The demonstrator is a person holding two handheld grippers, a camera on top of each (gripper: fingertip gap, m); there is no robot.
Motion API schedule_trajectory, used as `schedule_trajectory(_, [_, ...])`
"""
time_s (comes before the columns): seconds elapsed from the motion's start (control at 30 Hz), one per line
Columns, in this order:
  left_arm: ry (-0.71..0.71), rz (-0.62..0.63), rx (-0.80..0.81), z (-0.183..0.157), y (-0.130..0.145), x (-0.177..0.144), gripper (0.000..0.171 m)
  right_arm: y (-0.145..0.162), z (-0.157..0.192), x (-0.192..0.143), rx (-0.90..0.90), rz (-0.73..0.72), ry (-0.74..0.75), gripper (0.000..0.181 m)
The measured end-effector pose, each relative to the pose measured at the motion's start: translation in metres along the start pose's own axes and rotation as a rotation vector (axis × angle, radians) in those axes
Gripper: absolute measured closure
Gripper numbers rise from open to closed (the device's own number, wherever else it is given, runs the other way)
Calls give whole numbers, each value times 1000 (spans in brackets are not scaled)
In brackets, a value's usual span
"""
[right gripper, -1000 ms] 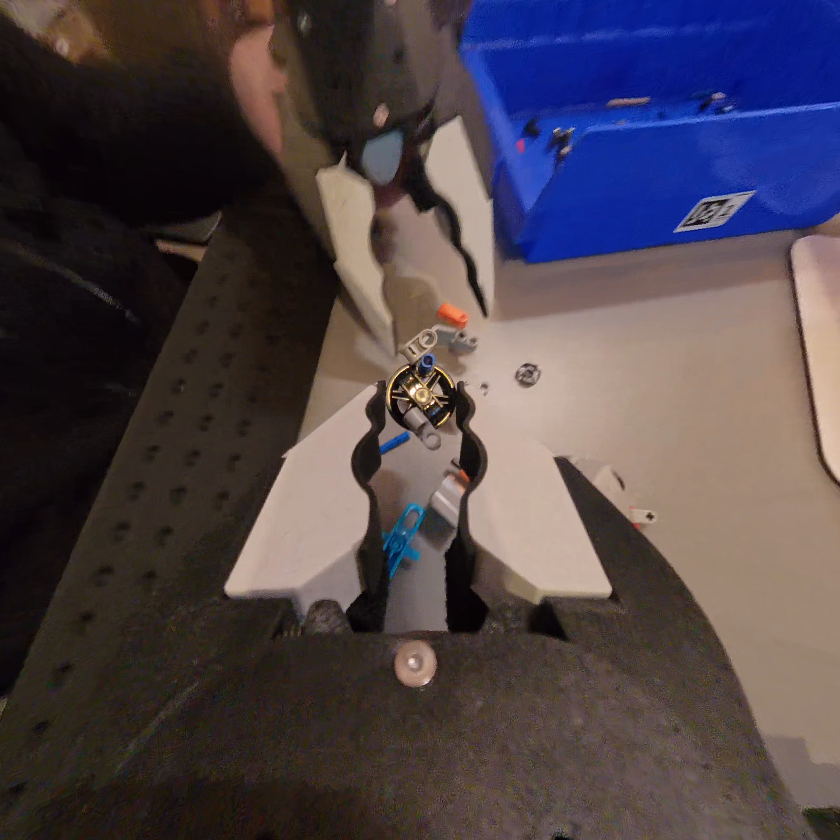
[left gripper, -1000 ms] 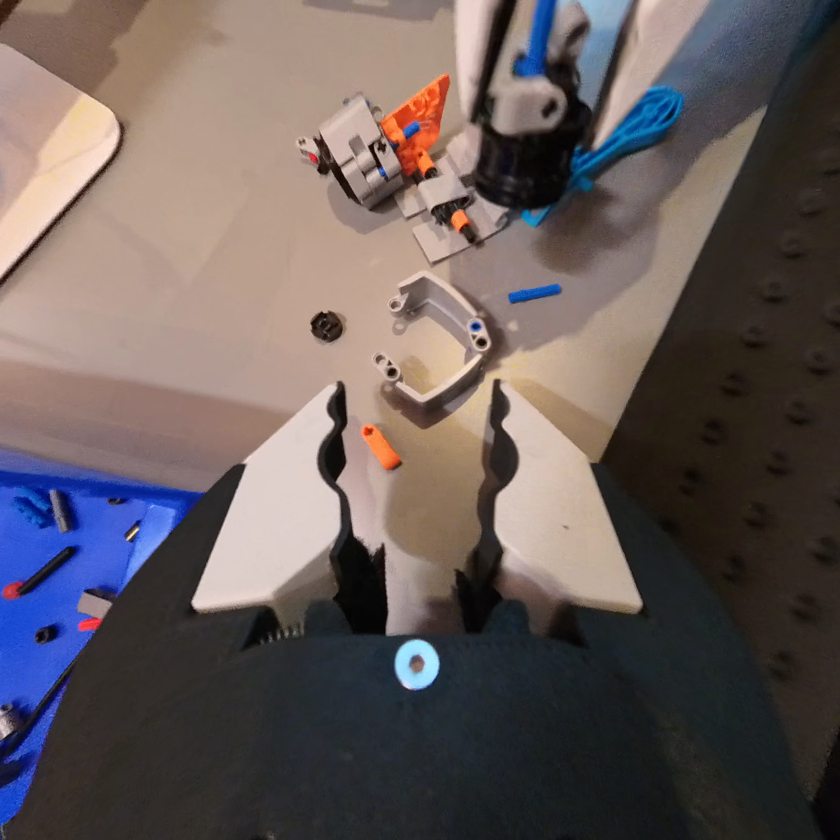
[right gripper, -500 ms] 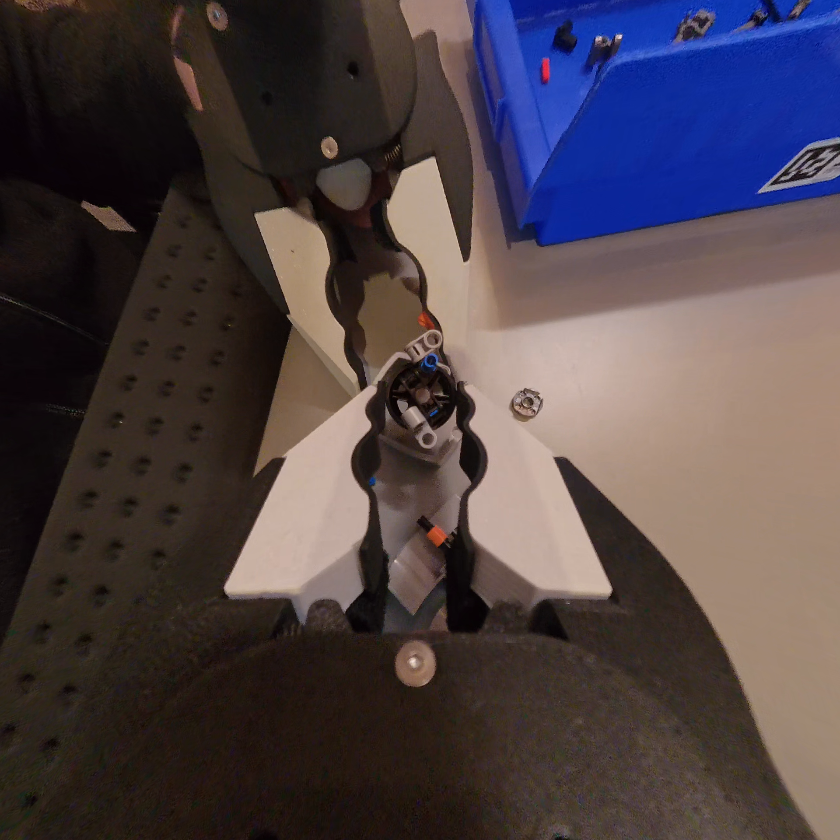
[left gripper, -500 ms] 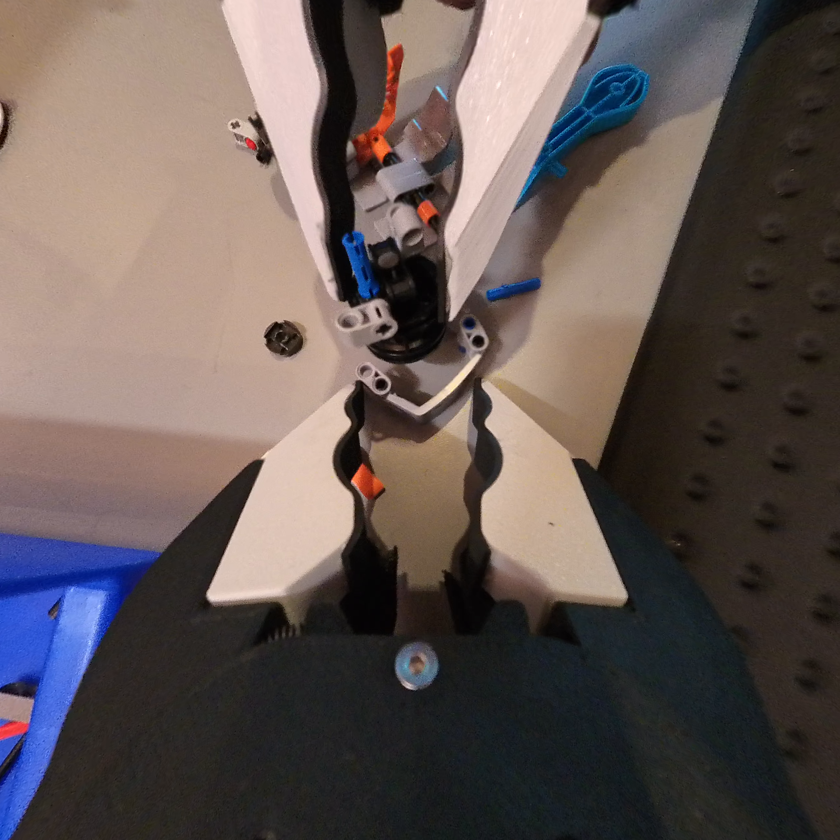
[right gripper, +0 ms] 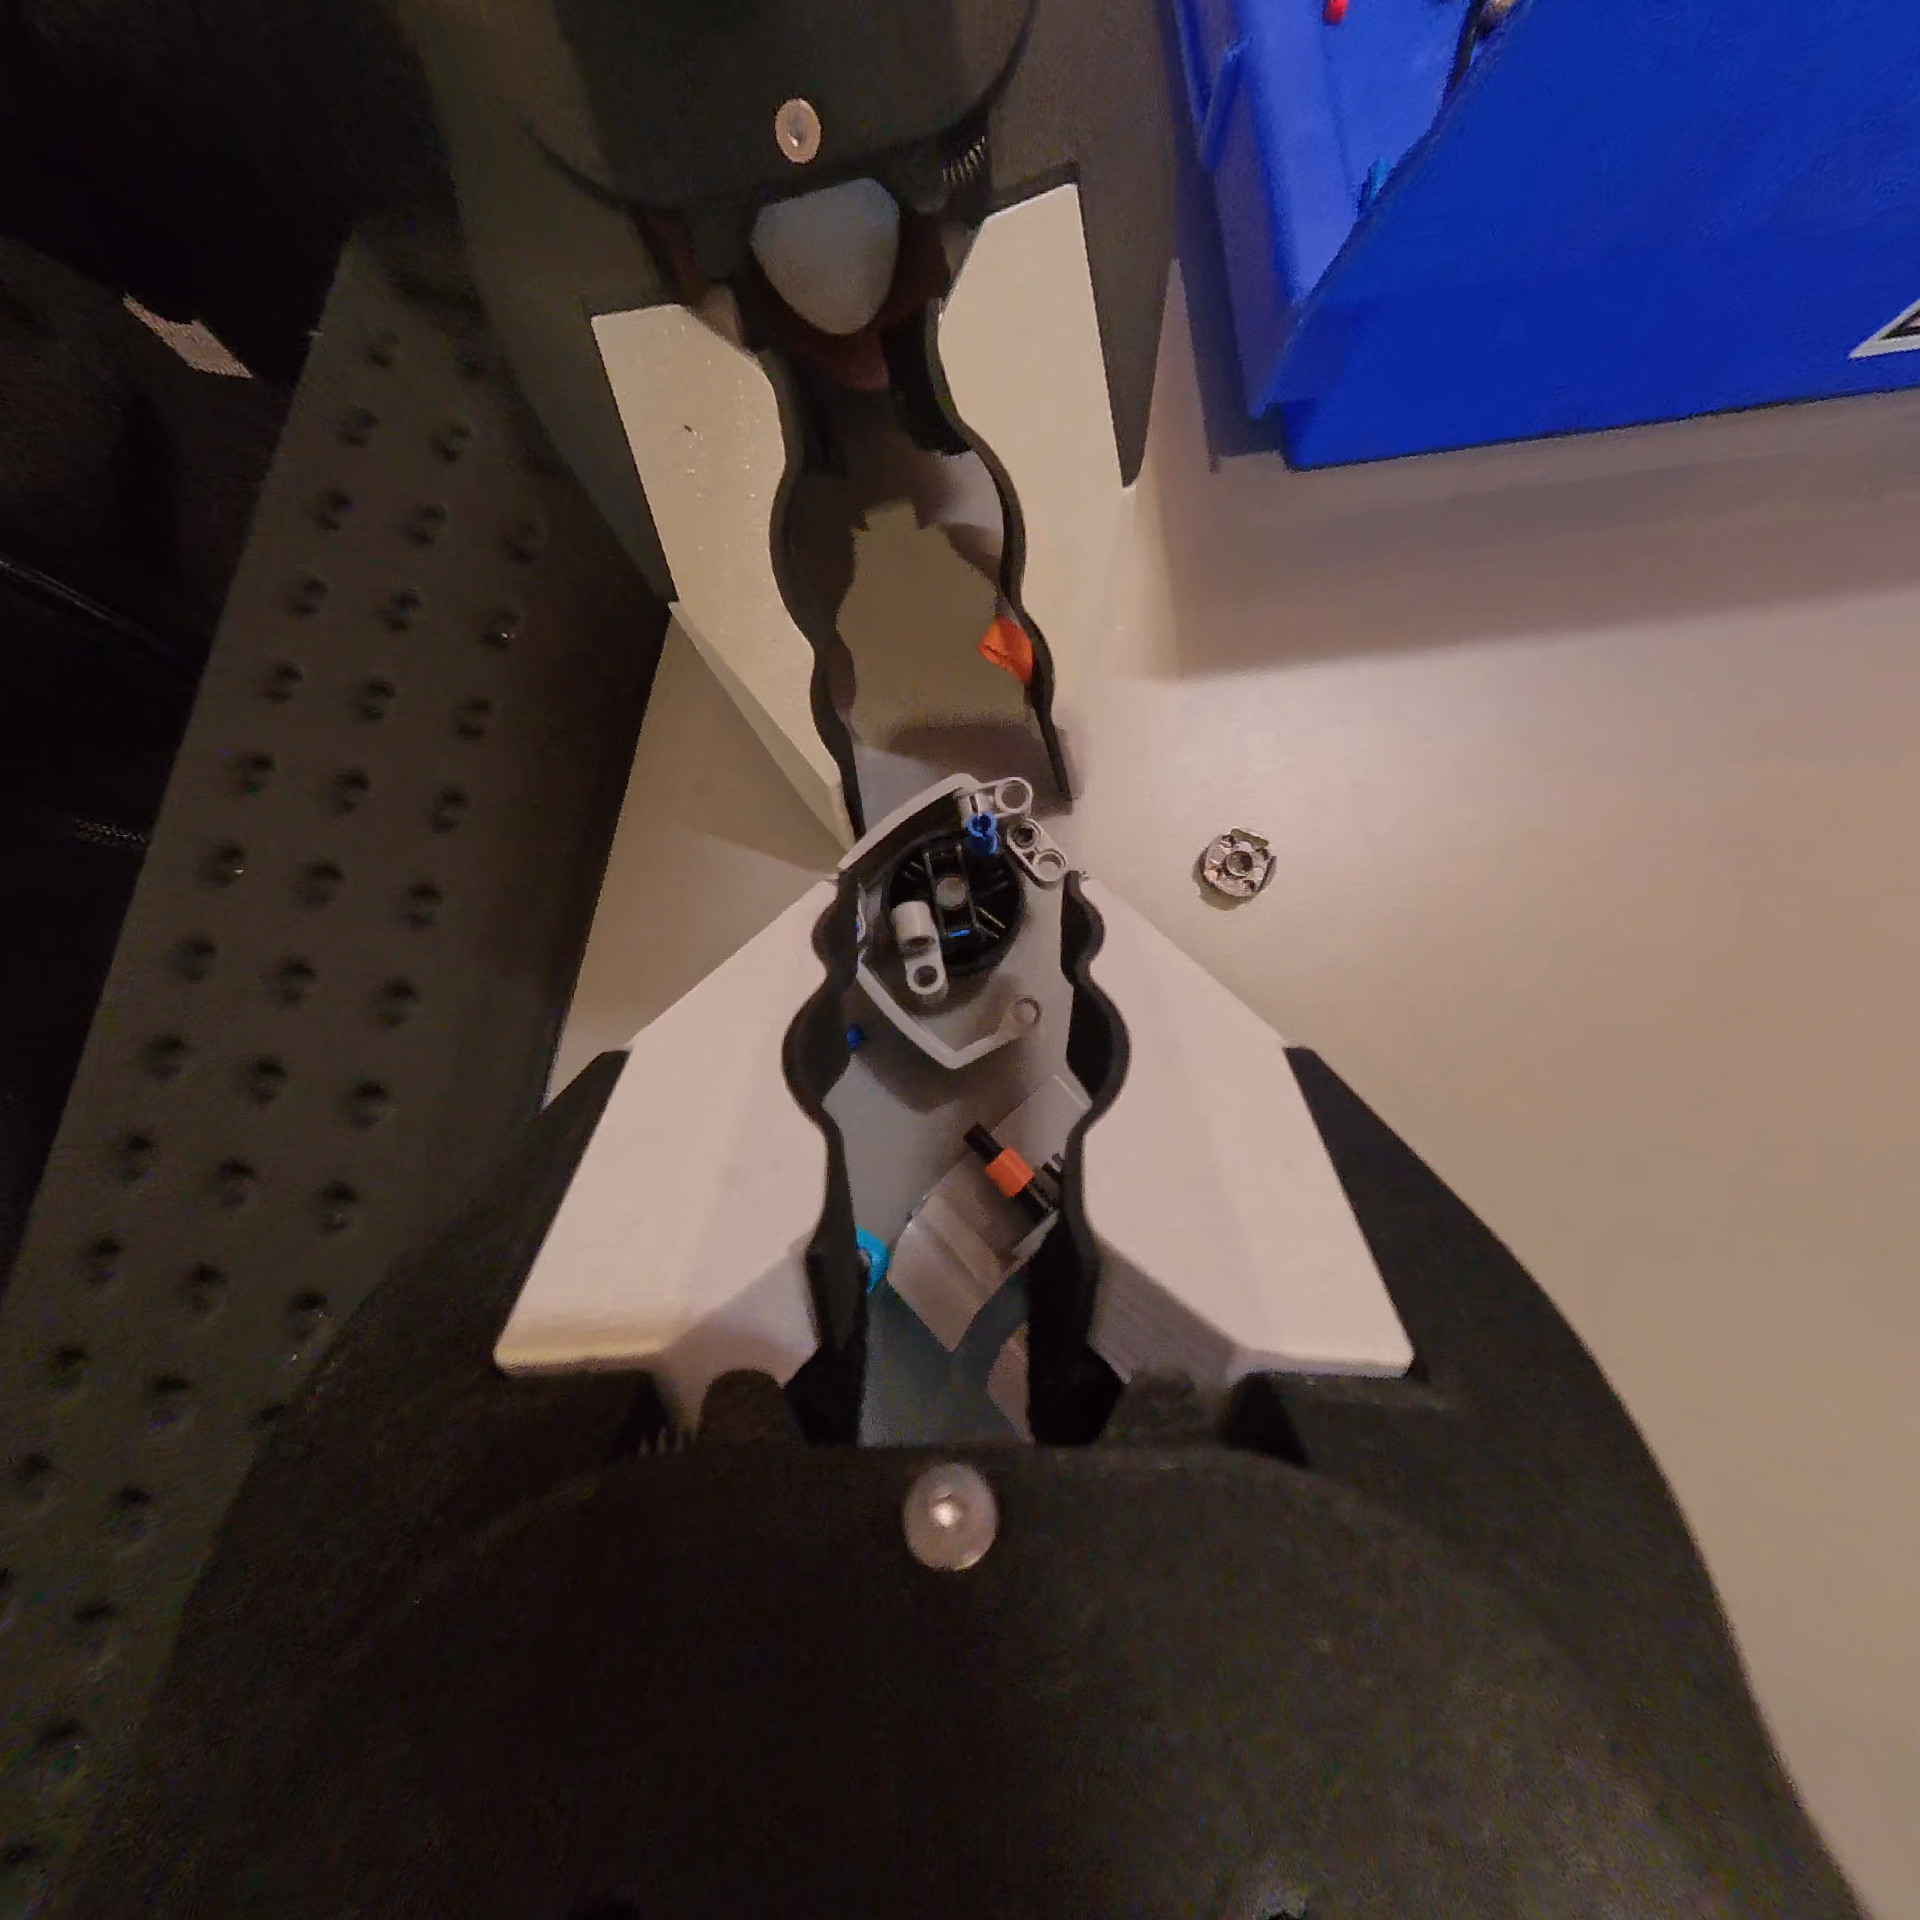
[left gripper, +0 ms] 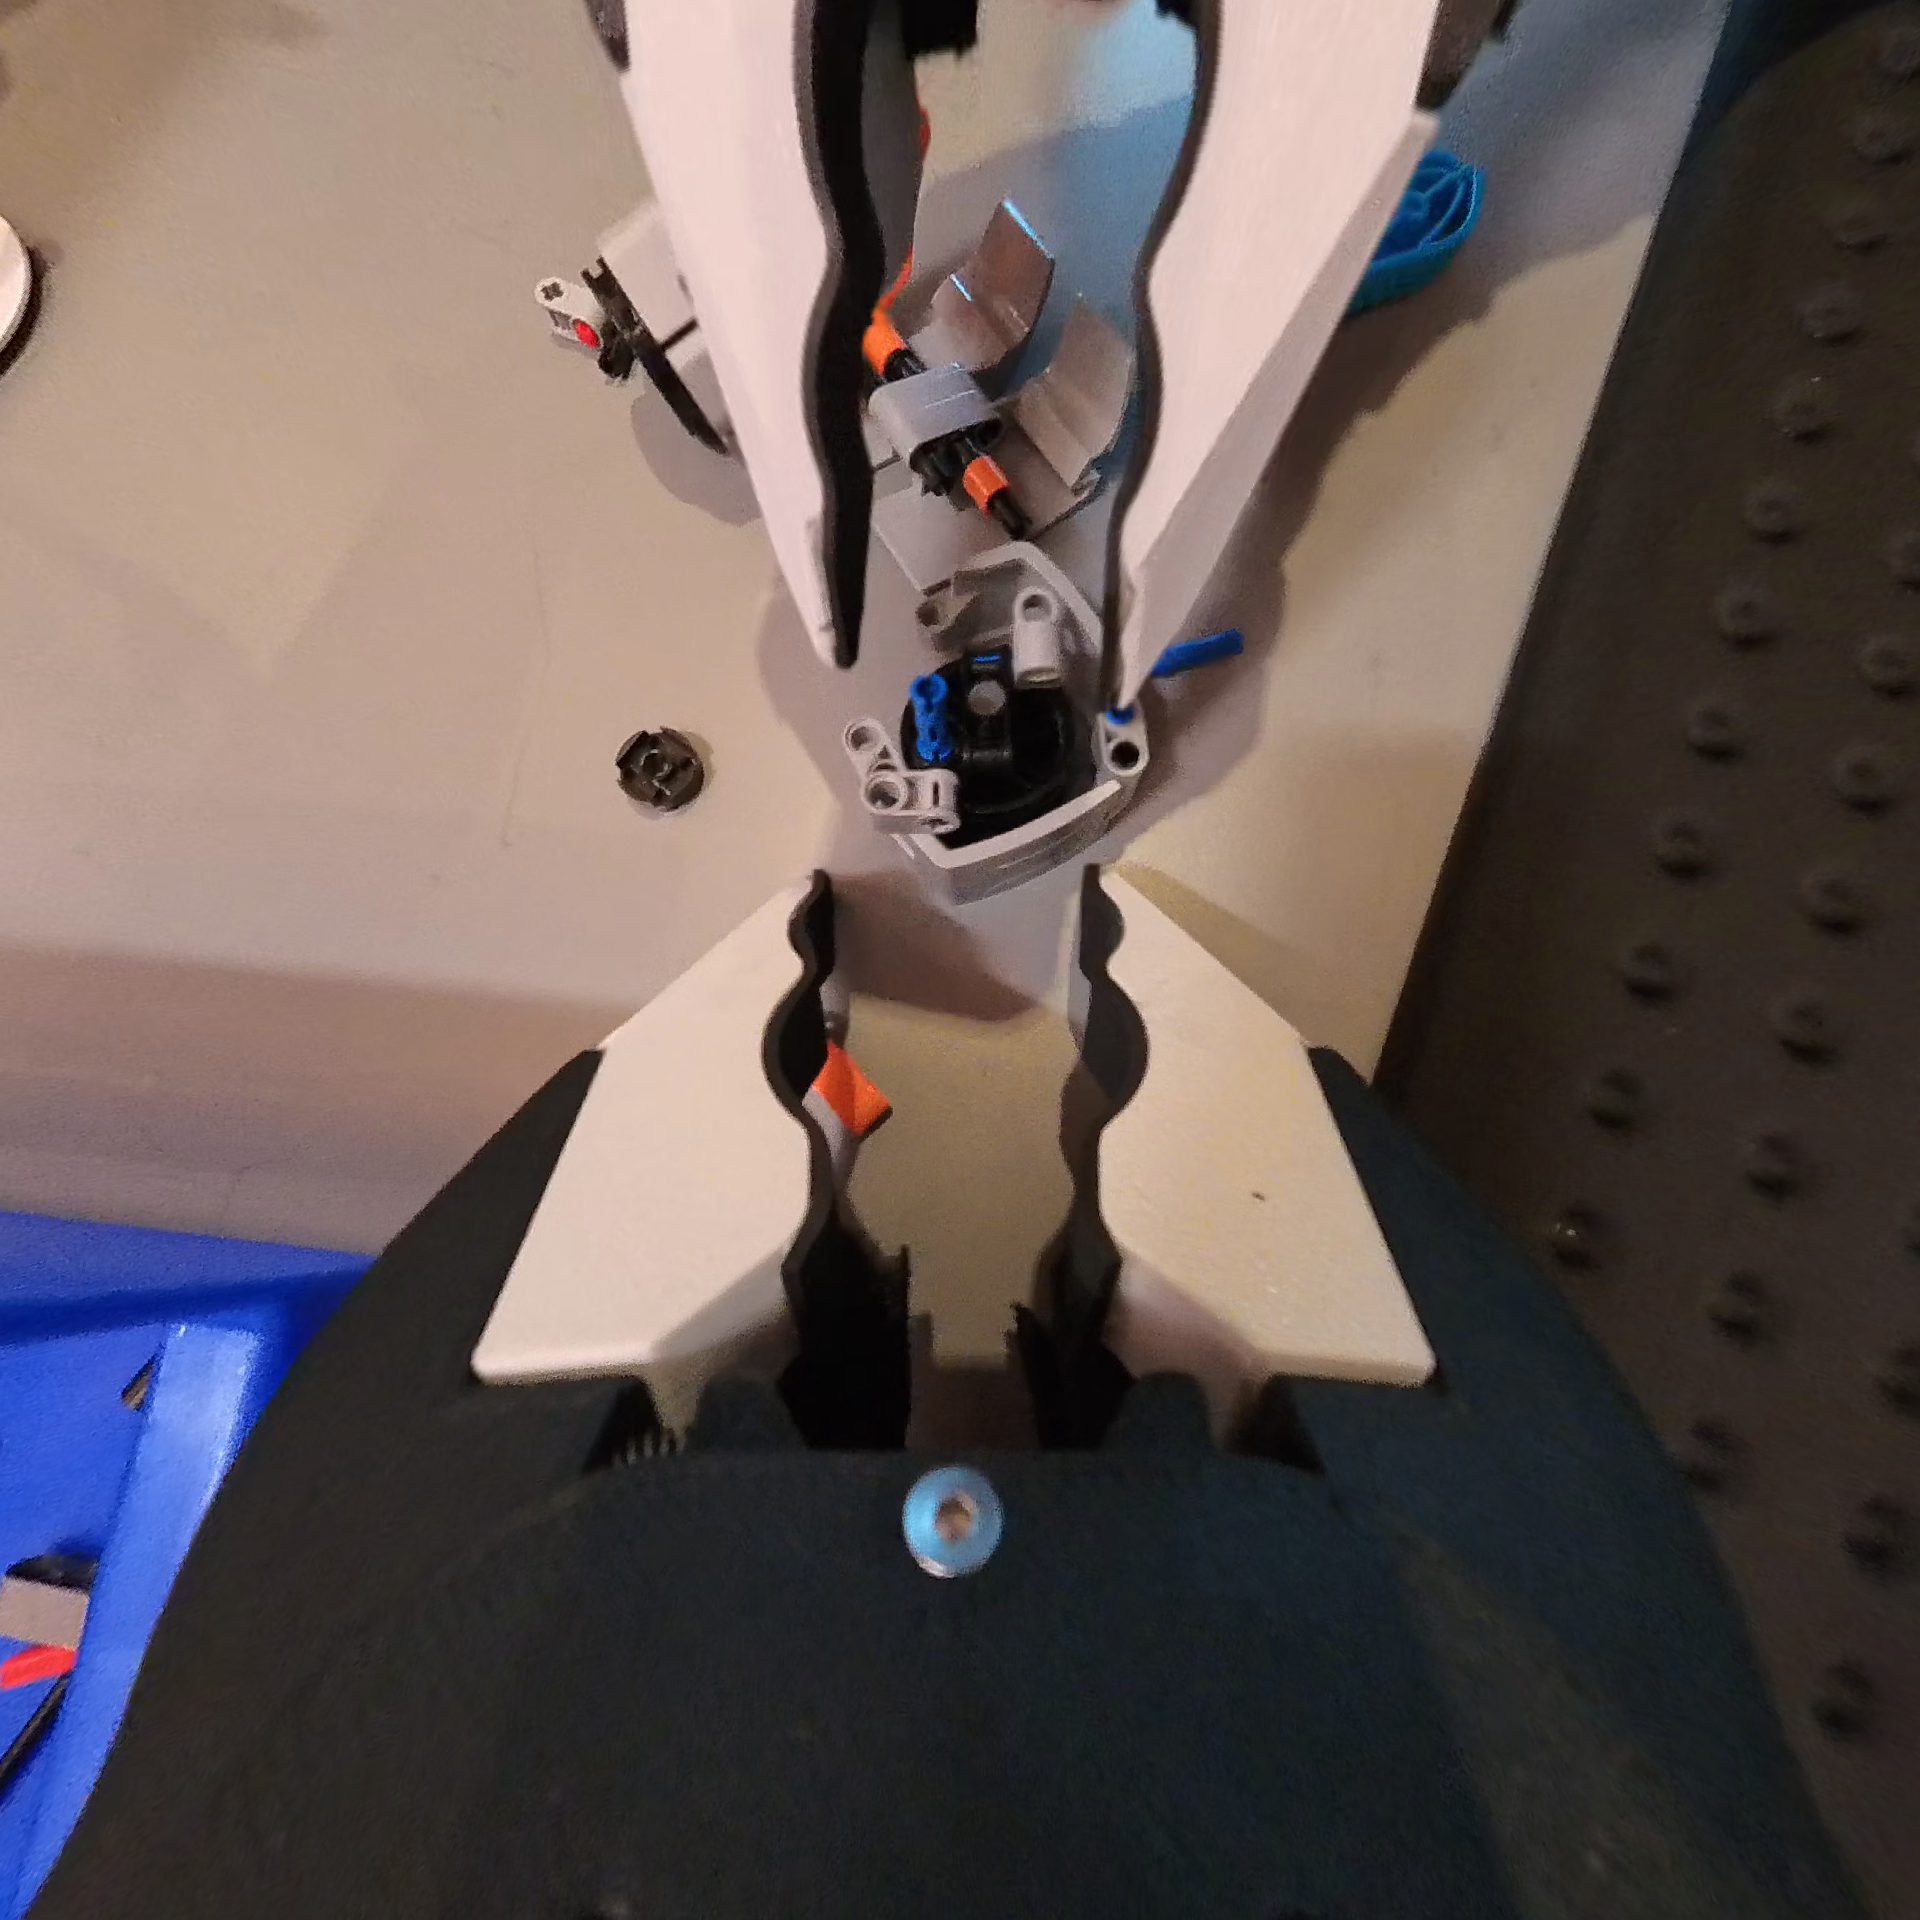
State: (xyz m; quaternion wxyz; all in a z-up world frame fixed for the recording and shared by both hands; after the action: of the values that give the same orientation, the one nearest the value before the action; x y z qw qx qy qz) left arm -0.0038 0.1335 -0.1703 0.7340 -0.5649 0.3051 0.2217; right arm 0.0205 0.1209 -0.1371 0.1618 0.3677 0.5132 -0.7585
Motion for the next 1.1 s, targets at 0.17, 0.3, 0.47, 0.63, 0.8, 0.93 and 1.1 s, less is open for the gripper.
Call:
schedule_trajectory(0.17, [-11,-11,4,-1,-3,0,114,6,-2,0,31,13,4,151])
schedule_trajectory(0.3, [-3,-4,25,-7,-6,3,109,11,1,10,20,47,-2,156])
schedule_trajectory(0.47, [-19,-7,50,-10,-11,7,109,7,1,5,3,21,9,168])
schedule_trajectory(0.63, [-31,-12,40,-7,-11,6,111,8,0,3,-11,23,31,169])
schedule_trajectory(0.8, [-29,-9,44,-8,-10,7,110,13,7,8,-14,66,17,162])
schedule_trajectory(0.93, [-39,-7,50,-7,-10,6,108,11,8,0,-26,49,27,157])
schedule_trajectory(1.1, [-59,-49,62,-5,-15,-5,113,11,6,-5,-35,32,40,168])
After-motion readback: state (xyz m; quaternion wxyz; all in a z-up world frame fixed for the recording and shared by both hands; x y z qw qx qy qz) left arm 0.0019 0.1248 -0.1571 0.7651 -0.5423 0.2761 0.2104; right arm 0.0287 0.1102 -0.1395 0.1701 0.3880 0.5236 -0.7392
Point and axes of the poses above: each gripper's, where its closed fingertips meet, x out along the fingers, y out of its underside, z = x × y across the jaws, the point moved 1 cm from there along -x, back along the fingers, and after that the axes turned 11 degrees about -y, right-handed, at the moved point
